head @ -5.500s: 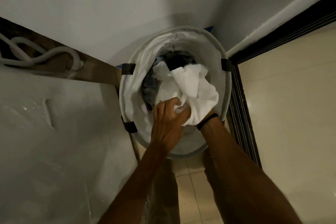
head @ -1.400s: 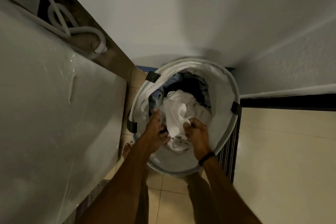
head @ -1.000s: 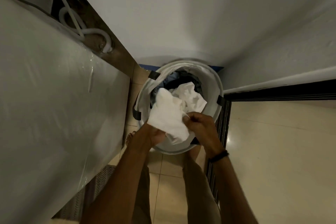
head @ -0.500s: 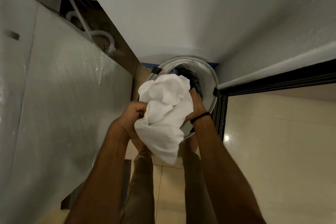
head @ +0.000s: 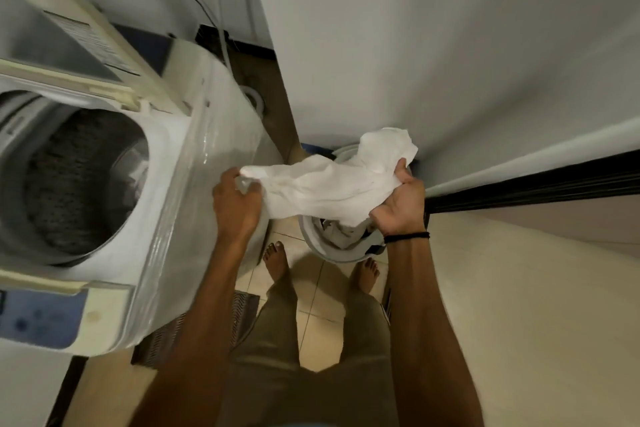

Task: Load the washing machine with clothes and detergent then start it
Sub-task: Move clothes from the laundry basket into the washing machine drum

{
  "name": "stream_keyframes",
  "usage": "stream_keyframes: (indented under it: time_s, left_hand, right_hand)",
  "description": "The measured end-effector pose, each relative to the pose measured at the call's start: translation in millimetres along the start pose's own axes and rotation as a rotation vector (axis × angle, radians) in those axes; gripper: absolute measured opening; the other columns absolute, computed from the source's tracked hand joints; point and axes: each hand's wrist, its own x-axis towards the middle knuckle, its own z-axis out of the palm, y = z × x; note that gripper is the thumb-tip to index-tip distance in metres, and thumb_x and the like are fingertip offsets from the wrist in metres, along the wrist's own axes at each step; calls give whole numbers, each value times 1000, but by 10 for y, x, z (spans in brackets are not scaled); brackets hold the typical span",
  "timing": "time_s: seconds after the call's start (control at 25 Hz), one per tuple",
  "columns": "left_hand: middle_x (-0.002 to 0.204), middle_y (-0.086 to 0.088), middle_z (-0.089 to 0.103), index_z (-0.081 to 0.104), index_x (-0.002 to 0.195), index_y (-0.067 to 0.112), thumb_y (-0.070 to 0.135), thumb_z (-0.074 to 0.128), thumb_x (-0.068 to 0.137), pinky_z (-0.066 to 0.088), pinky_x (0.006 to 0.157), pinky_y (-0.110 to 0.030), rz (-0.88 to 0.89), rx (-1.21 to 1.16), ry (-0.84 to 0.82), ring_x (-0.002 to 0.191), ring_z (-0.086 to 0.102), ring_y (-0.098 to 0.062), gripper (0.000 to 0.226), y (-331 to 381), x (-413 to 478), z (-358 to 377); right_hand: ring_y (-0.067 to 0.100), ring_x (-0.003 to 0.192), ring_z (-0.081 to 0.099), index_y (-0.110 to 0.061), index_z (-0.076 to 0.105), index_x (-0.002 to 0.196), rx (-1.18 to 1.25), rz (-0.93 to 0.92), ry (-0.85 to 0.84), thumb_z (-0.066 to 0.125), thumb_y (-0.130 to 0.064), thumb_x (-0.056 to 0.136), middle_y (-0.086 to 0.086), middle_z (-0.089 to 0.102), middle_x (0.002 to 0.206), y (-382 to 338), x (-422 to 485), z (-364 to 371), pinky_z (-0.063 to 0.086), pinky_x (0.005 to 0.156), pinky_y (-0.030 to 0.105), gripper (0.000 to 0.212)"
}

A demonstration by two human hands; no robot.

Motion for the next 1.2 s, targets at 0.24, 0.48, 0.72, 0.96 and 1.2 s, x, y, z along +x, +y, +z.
stream_keyframes:
  time_s: [0.24, 0.48, 0.72, 0.96, 1.2]
  left_hand:
    - [143, 12, 49, 34, 146, 30, 44, 79, 78, 47, 103, -25, 310, -204, -615, 126, 50, -6, 83, 789, -814, -479]
    - [95, 5, 68, 67, 105, 19, 19, 68, 86, 56, 76, -36, 473, -252, -171, 84, 64, -9, 19, 1218, -918, -1230]
    - [70, -5, 70, 74, 60, 13, 10, 38, 73, 55, 70, -26, 314, -1228, -388, 70, 67, -20, 38, 1930, -1232, -2731]
    - [61, -3, 43, 49, 57, 13, 18, 54, 53, 34, 59, -30, 601, -779, -278, 61, 38, -17, 8, 2141, -1046, -3841]
    - [107, -16, 67, 69, 99, 2, 11, 53, 82, 50, 93, -48, 514, -227, 257, 101, 62, -31, 25, 1516, -544, -4724]
  right_hand:
    - [25, 96, 72, -9, 70, 113, -292, 33, -107, 40, -53, 99, 12, 71, 111, 151, -858, 1423, 59, 85, 42, 55]
    - [30, 124, 58, -14, 44, 143, -543, -284, -155, 55, -54, 91, 12, 57, 137, 152, -1393, 2381, 48, 102, 49, 66]
    - [-5, 119, 55, -38, 34, 135, -1311, -630, -617, 78, -46, 74, -23, 53, 130, 376, -1716, 2956, 50, 102, 34, 77]
    - [24, 113, 65, -18, 63, 126, -1363, -213, -799, 84, -32, 74, 2, 69, 122, 1684, -1547, 3539, 60, 81, 48, 58]
    - [20, 93, 69, -16, 64, 110, -1224, -211, -805, 73, -15, 86, 4, 70, 102, 2555, -1316, 4175, 62, 71, 44, 25]
